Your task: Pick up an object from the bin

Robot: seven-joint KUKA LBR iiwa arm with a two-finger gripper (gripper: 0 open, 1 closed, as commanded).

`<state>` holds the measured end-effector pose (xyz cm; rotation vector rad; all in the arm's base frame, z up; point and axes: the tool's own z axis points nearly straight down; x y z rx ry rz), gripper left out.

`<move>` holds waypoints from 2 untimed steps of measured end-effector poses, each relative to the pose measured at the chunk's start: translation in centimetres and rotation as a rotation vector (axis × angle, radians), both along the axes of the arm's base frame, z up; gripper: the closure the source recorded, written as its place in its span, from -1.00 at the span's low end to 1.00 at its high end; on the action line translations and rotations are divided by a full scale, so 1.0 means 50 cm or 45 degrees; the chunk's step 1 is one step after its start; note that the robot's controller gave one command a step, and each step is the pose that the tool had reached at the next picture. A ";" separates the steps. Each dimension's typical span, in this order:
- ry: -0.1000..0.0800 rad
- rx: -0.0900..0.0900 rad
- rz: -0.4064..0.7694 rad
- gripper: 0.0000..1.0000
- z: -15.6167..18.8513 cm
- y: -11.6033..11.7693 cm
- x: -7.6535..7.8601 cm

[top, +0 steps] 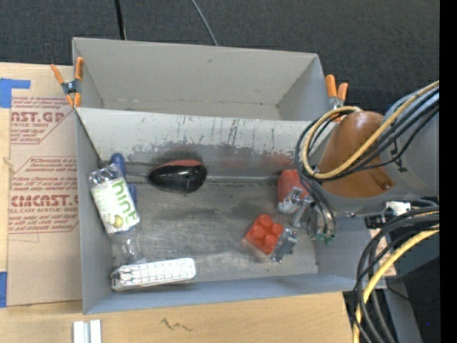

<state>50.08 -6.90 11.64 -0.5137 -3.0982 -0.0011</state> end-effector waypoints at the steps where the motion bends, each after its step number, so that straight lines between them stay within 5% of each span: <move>1: -0.001 -0.002 0.057 -1.00 -0.018 0.014 0.004; 2: -0.024 -0.005 -0.099 -1.00 -0.084 0.029 0.001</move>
Offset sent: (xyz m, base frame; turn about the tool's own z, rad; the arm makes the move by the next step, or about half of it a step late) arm -0.0046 0.0164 -0.0464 0.0742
